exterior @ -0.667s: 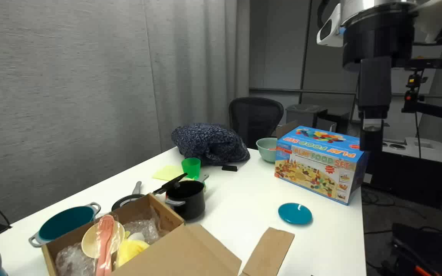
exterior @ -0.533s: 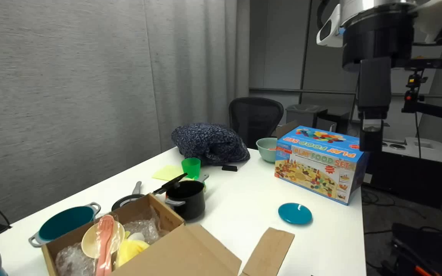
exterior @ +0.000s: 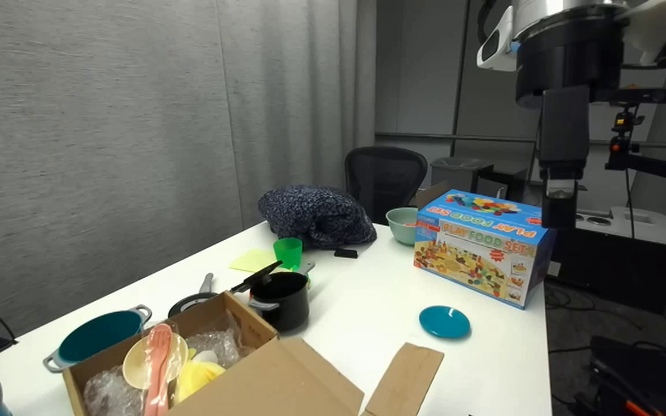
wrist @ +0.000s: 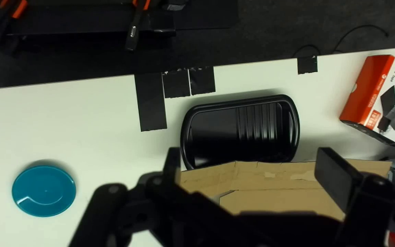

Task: Close the box

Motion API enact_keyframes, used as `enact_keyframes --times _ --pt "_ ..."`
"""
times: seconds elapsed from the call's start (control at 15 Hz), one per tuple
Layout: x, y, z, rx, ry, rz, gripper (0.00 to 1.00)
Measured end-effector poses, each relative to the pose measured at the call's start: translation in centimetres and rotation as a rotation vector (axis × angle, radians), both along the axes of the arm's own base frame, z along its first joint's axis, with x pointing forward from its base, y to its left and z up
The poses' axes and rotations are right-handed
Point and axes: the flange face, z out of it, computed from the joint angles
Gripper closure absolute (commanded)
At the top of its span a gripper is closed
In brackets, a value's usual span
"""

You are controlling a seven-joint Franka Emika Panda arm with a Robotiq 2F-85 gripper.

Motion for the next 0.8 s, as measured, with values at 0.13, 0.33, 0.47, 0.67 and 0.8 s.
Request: enact_keyframes --times 0.13,0.33,0.47,0.67,0.8 --pt "0.0 0.0 0.0 0.000 0.000 0.000 0.00" --pt "0.1 -0.1 -0.1 -0.004 -0.009 -0.005 0.00" --pt "0.3 -0.1 -0.8 -0.009 -0.047 -0.018 0.00" --pt "0.3 0.7 -3.4 -0.026 -0.104 -0.028 0.00" --pt "-0.3 1.6 -5.9 -0.031 -0.118 -0.030 0.00"
